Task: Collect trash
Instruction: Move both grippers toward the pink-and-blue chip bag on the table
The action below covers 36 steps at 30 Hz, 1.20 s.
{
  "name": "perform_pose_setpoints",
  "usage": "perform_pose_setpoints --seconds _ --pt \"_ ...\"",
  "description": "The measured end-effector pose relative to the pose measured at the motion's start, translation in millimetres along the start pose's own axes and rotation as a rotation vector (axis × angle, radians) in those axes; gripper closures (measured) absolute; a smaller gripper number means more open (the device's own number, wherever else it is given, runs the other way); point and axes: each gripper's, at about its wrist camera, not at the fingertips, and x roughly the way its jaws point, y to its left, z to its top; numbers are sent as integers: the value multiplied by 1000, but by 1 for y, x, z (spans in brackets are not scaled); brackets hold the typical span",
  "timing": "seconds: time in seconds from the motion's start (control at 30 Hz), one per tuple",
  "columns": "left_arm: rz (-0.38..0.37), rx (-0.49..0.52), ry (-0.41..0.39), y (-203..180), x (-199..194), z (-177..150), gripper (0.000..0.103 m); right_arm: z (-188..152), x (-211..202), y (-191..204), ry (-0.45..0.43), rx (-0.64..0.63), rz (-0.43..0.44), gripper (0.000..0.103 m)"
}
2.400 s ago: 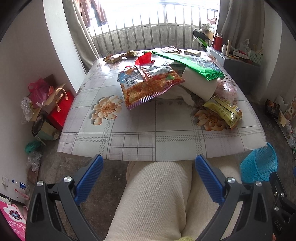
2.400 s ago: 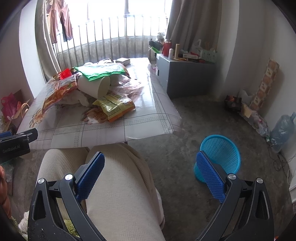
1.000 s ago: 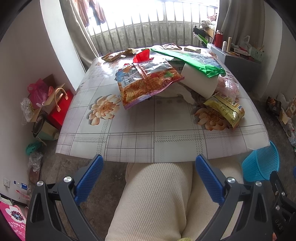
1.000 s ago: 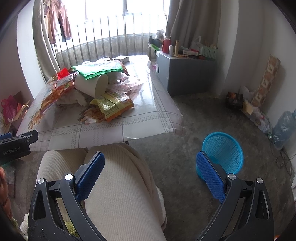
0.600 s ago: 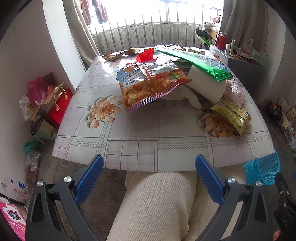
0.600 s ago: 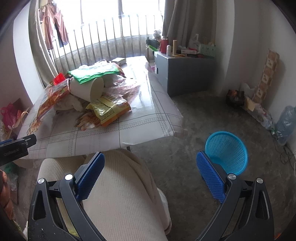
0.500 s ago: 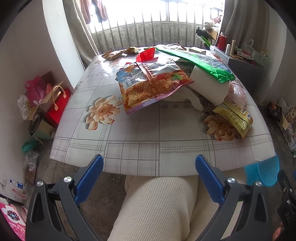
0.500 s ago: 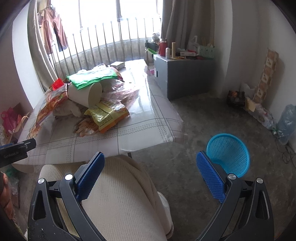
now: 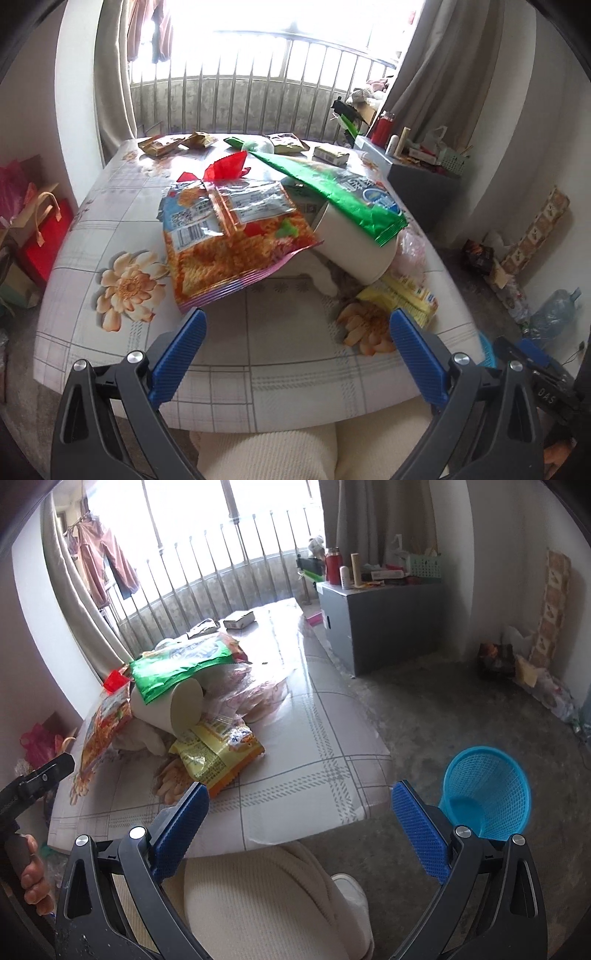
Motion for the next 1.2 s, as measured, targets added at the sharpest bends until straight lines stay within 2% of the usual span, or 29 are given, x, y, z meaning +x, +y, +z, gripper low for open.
perform_pose_setpoints --seconds 0.1,0.27,0.4,0.57,0.7,0.83,0.93,1.13,1.2 --pt "-82 -64 0 3 4 16 6 12 4 -4 5 22 24 8" --pt "-168 -143 -7 17 7 35 6 35 10 -8 4 47 98 8" --pt "-170 -154 -44 38 3 43 6 56 17 -6 -3 64 198 9" --pt "-101 -226 -57 83 2 46 6 83 36 -3 40 121 356 16" --pt "-90 -297 -39 111 7 43 17 99 55 7 82 161 487 20" --pt "-116 -361 0 130 16 38 26 109 64 17 108 176 538 25" --pt "-170 -409 34 139 26 35 30 112 67 20 111 172 572 25" --pt "-325 -616 93 168 62 31 36 139 103 12 178 238 639 26" --pt "-354 -667 105 175 71 31 40 152 119 11 212 249 664 26"
